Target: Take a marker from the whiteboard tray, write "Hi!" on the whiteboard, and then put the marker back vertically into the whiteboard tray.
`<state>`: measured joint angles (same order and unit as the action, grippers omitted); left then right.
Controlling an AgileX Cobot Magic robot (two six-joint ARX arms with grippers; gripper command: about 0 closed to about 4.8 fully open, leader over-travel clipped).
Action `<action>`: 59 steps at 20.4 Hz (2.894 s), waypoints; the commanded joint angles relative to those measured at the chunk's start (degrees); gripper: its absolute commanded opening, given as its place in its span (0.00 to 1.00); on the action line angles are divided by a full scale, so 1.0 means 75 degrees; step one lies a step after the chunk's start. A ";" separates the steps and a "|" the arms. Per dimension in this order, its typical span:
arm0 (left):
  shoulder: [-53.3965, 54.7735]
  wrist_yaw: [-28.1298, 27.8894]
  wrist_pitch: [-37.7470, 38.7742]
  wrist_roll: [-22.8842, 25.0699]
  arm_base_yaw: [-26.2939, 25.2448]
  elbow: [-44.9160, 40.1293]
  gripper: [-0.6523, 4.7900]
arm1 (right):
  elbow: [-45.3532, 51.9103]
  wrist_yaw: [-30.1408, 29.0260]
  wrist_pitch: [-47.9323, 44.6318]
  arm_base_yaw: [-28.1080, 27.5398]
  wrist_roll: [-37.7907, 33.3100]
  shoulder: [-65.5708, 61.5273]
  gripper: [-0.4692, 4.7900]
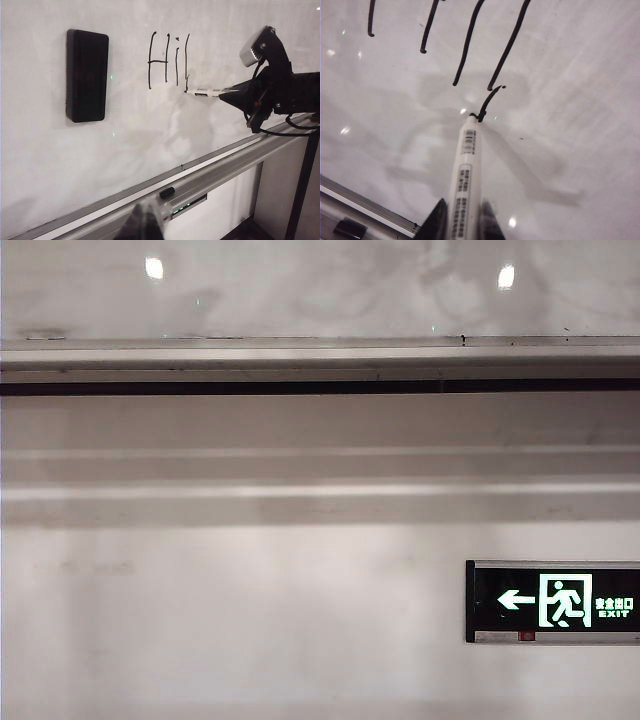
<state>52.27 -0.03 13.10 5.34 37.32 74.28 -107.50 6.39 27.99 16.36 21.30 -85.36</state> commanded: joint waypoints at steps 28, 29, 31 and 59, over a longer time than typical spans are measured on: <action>-0.0009 0.0184 0.0012 -0.0169 0.0003 0.0029 0.11 | -0.0052 0.0119 0.0769 0.0035 -0.0647 0.1148 0.09; -0.0009 0.0187 0.0009 -0.0166 0.0003 0.0029 0.11 | -0.0052 0.0128 0.0947 0.0029 -0.0644 0.1335 0.09; -0.0009 0.0213 0.0009 -0.0163 0.0003 0.0029 0.11 | -0.0050 0.0160 0.1373 0.0023 -0.0638 0.1719 0.09; -0.0003 0.0551 0.0015 -0.0169 0.0003 0.0029 0.11 | 0.6062 -0.0729 -0.2600 0.0023 -0.2299 0.3092 0.09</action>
<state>52.31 3.88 13.98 4.25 37.32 74.28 -61.80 1.26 10.59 16.47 4.89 -61.14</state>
